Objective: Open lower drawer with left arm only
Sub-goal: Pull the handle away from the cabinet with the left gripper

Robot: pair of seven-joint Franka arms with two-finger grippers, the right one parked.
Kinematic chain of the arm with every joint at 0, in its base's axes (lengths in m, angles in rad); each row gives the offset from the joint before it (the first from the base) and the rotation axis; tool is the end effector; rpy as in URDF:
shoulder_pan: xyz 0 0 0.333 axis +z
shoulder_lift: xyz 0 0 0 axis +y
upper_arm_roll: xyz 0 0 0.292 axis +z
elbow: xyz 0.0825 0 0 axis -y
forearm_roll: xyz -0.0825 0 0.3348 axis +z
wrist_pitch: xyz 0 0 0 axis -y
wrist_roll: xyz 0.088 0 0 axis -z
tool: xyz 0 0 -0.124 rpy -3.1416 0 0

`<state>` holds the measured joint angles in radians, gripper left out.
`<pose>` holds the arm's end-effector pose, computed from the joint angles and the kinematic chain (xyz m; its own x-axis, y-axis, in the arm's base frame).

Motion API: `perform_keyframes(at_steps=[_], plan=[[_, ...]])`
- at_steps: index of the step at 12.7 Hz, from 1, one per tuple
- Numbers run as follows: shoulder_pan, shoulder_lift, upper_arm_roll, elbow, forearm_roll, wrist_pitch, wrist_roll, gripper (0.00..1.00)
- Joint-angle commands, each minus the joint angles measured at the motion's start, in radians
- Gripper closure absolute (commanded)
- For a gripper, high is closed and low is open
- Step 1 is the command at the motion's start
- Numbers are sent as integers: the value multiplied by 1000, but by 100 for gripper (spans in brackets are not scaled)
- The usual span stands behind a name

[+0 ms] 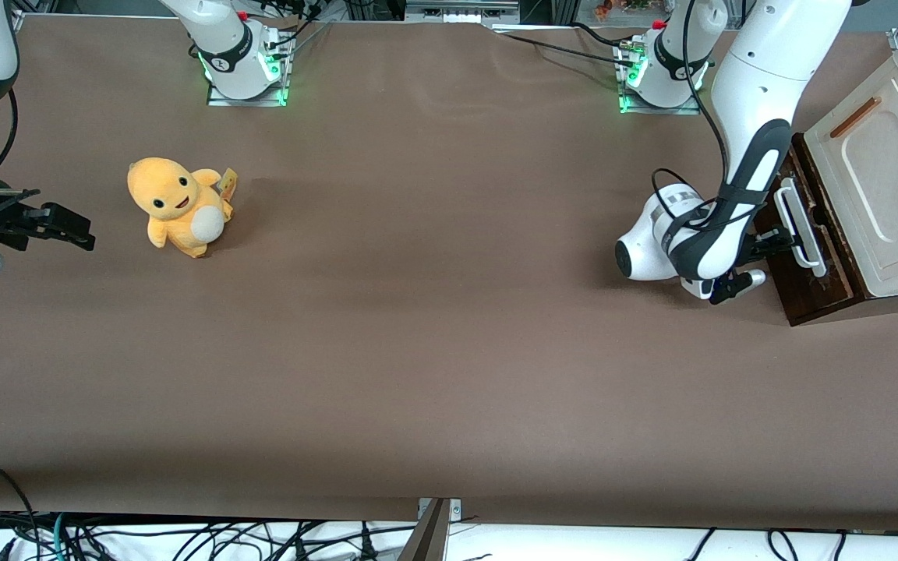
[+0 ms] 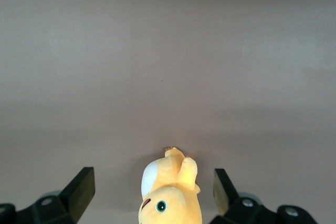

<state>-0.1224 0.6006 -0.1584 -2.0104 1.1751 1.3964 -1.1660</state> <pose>0.4757 -0.0050 0.1892 0.9819 0.1831 0.0491 0.0710 -0.1148 -0.9909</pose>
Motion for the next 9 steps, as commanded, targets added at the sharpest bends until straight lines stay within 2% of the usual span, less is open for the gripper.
perform_keyframes(at_steps=[1,3,6,9], plan=[[-19,4,-16,18,-26,-20,5,81],[-17,4,-30,18,-28,-36,5,81],[-19,5,-44,59,-89,-45,9,81],[-17,7,-58,64,-97,-57,26,81]])
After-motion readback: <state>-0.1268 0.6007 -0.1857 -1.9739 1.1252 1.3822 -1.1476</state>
